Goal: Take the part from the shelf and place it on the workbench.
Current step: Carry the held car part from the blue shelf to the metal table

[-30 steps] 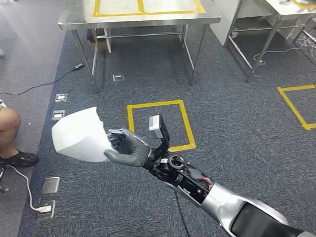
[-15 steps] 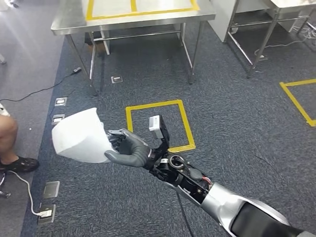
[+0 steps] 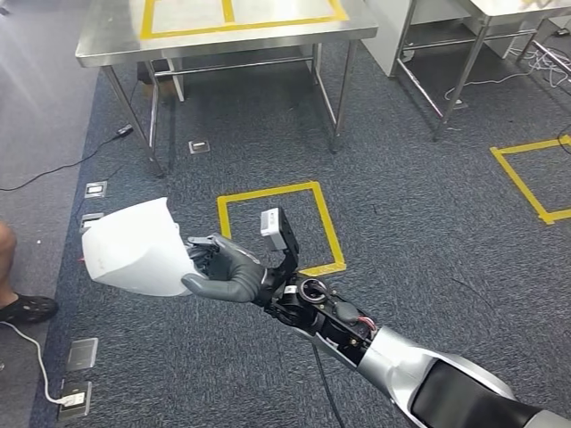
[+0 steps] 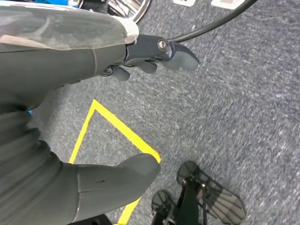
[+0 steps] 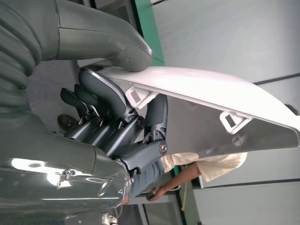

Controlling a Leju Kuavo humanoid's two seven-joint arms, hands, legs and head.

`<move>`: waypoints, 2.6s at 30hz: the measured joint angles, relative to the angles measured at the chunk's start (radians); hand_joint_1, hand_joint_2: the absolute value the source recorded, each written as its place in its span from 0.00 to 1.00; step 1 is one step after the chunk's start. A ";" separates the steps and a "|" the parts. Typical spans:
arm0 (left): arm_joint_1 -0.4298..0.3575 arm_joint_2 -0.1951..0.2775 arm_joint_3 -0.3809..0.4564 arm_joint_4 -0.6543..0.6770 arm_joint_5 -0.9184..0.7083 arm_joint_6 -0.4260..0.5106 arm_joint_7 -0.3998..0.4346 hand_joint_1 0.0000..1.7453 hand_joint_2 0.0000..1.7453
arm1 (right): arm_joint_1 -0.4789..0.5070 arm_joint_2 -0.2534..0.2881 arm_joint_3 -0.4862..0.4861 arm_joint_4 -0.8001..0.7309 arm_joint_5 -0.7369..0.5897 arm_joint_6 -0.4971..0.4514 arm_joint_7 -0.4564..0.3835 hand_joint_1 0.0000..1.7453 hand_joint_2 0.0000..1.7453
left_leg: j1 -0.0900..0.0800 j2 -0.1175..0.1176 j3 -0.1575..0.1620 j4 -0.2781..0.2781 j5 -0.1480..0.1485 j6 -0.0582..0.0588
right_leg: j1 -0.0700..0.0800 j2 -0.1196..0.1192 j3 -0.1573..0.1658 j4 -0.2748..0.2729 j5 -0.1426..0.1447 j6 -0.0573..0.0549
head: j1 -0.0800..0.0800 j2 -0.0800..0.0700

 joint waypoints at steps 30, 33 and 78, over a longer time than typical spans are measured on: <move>-0.002 0.002 0.000 0.000 -0.006 -0.001 -0.001 0.00 1.00 | -0.006 0.006 0.012 0.023 0.009 -0.015 0.000 1.00 1.00 | -0.007 0.007 -0.005 -0.006 -0.011 0.012 | 0.002 -0.002 0.016 -0.003 -0.011 0.004 | -0.002 0.000; 0.001 0.002 0.000 0.000 -0.007 -0.003 -0.001 0.00 1.00 | -0.008 0.006 0.012 0.022 0.010 -0.015 -0.001 1.00 1.00 | 0.002 0.008 0.024 -0.025 -0.016 0.023 | 0.003 -0.007 0.003 0.040 -0.033 0.020 | 0.004 0.000; 0.001 0.003 0.000 0.000 -0.020 -0.002 0.006 0.00 1.00 | 0.008 0.009 0.002 0.024 0.042 -0.087 -0.030 1.00 1.00 | -0.012 0.019 0.092 0.021 -0.092 0.005 | 0.012 -0.025 -0.045 -0.016 0.057 -0.017 | 0.023 0.000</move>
